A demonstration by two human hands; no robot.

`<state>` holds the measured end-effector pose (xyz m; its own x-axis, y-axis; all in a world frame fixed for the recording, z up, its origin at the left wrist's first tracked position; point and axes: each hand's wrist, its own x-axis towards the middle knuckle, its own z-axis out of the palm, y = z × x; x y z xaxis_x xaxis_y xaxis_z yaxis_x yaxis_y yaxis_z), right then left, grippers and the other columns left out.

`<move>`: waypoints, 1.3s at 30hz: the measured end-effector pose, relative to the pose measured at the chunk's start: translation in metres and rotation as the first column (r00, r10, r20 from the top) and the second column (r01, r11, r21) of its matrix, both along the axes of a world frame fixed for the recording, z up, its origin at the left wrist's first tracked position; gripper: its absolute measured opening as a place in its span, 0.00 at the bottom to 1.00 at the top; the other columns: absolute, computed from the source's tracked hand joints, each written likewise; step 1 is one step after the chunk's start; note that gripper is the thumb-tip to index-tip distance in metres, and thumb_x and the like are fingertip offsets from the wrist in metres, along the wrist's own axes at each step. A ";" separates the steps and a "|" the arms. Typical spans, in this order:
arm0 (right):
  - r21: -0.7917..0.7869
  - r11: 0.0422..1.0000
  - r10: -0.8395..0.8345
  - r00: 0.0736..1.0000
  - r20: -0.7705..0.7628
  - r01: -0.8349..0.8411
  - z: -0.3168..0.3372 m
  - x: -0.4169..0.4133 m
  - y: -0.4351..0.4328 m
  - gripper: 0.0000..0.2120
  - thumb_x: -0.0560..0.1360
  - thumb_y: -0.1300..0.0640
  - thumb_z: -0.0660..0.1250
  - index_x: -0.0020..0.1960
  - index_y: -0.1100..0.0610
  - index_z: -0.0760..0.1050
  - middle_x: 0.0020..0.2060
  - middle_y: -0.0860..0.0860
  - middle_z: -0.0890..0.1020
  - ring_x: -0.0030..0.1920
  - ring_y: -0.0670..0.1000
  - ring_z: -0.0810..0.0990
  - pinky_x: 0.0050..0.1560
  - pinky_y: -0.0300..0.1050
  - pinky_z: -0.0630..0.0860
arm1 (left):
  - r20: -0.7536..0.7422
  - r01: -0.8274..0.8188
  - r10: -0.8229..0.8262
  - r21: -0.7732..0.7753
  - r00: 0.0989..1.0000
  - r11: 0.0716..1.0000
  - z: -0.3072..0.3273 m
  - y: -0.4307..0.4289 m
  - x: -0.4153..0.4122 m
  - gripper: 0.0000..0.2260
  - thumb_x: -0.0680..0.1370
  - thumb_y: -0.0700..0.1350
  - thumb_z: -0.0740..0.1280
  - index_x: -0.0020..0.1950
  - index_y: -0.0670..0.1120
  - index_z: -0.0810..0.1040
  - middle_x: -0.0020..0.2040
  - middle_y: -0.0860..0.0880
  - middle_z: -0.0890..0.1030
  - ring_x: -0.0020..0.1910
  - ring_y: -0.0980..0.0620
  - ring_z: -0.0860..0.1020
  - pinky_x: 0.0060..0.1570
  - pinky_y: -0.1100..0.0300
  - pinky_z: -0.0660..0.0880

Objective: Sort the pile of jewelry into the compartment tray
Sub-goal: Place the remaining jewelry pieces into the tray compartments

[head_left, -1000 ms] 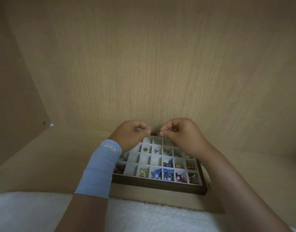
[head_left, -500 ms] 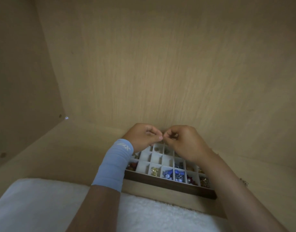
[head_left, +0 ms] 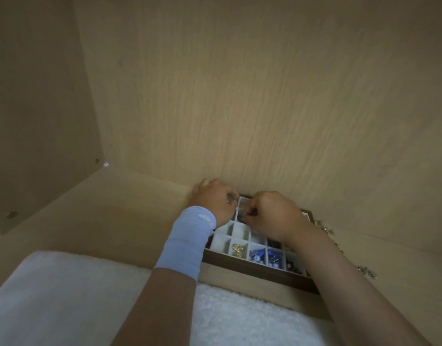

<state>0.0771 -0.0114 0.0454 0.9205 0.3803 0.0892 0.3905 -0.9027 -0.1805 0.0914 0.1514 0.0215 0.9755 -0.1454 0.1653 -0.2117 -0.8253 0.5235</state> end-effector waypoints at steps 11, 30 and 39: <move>0.303 0.944 -0.085 0.985 -0.149 0.128 0.044 -0.036 -0.076 0.06 0.75 0.54 0.73 0.40 0.47 0.84 0.36 0.41 0.85 0.35 0.36 0.79 0.40 0.33 0.72 | 0.052 0.241 -0.236 -0.102 0.970 0.965 0.026 -0.044 -0.019 0.08 0.78 0.47 0.64 0.55 0.54 0.80 0.51 0.56 0.78 0.52 0.55 0.77 0.56 0.56 0.74; -0.034 0.988 -0.143 0.809 -0.571 0.151 0.023 -0.059 -0.146 0.07 0.64 0.56 0.79 0.41 0.56 0.86 0.24 0.47 0.81 0.29 0.46 0.79 0.39 0.42 0.77 | 0.187 0.489 -0.506 0.131 0.842 0.862 -0.007 -0.131 -0.057 0.09 0.76 0.50 0.65 0.54 0.53 0.81 0.50 0.53 0.77 0.54 0.53 0.70 0.54 0.51 0.72; 0.513 0.821 -0.070 0.936 -0.346 0.251 0.039 -0.057 -0.160 0.07 0.75 0.62 0.73 0.40 0.54 0.85 0.30 0.48 0.84 0.29 0.45 0.77 0.35 0.43 0.76 | 0.207 0.456 -0.412 -0.272 0.888 0.847 0.003 -0.131 -0.057 0.12 0.75 0.47 0.71 0.57 0.59 0.77 0.51 0.61 0.82 0.52 0.64 0.78 0.50 0.67 0.73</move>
<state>0.0202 -0.1712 0.0843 0.9790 0.1968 -0.0531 0.0936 -0.6658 -0.7402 0.0347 0.0206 0.0248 0.7890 -0.4692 0.3967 -0.5976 -0.4359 0.6730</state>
